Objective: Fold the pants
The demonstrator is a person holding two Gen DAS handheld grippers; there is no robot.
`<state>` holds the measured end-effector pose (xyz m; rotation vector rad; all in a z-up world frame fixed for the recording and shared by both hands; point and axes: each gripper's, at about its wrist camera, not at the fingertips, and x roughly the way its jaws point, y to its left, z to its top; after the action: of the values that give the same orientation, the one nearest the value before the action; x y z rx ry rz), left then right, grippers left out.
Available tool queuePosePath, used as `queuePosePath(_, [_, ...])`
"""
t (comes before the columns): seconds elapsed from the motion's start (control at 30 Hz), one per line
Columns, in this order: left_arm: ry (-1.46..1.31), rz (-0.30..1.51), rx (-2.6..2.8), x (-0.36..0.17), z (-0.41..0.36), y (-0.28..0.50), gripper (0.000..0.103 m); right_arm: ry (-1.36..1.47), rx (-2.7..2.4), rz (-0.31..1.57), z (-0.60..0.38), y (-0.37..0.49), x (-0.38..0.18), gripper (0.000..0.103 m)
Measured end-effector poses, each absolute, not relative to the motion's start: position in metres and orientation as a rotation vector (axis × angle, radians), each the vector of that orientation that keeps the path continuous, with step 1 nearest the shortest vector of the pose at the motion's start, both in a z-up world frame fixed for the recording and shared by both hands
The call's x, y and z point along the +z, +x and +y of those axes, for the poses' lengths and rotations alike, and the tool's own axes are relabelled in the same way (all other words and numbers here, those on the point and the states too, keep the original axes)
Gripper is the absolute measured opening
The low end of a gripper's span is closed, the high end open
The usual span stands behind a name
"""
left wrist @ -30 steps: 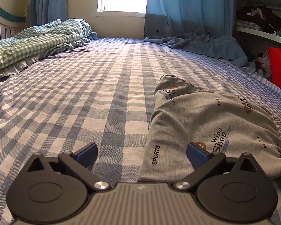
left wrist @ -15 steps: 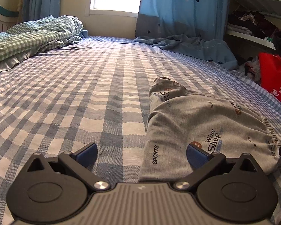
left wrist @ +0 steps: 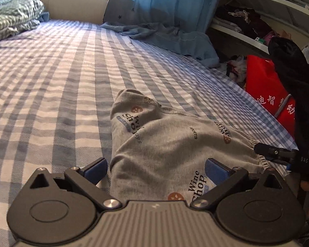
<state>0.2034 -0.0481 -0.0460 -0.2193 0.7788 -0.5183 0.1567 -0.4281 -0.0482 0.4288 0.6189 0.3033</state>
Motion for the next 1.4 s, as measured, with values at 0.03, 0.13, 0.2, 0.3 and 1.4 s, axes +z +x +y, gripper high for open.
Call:
queuePosePath(0.03, [-0.247, 0.793, -0.523, -0.05, -0.046, 0.206, 0.103, 0.434, 0.313, 0.62, -0.428, 0.158, -0.051, 0.103])
queuePosePath(0.13, [-0.261, 0.789, -0.564, -0.052, -0.042, 0.206, 0.102, 0.472, 0.386, 0.631, -0.43, 0.157, -0.049, 0.103])
queuePosePath(0.2, [-0.252, 0.794, -0.596, -0.052, -0.038, 0.202, 0.102, 0.516, 0.457, 0.647, -0.433, 0.155, -0.05, 0.103])
queuePosePath(0.3, [-0.242, 0.809, -0.631, -0.052, -0.032, 0.191, 0.101, 0.547, 0.53, 0.664, -0.435, 0.144, -0.049, 0.102])
queuePosePath(1.4, [-0.055, 0.907, -0.158, -0.031, -0.073, 0.168, 0.036, 0.388, 0.024, 0.507, -0.377, 0.078, -0.059, 0.033])
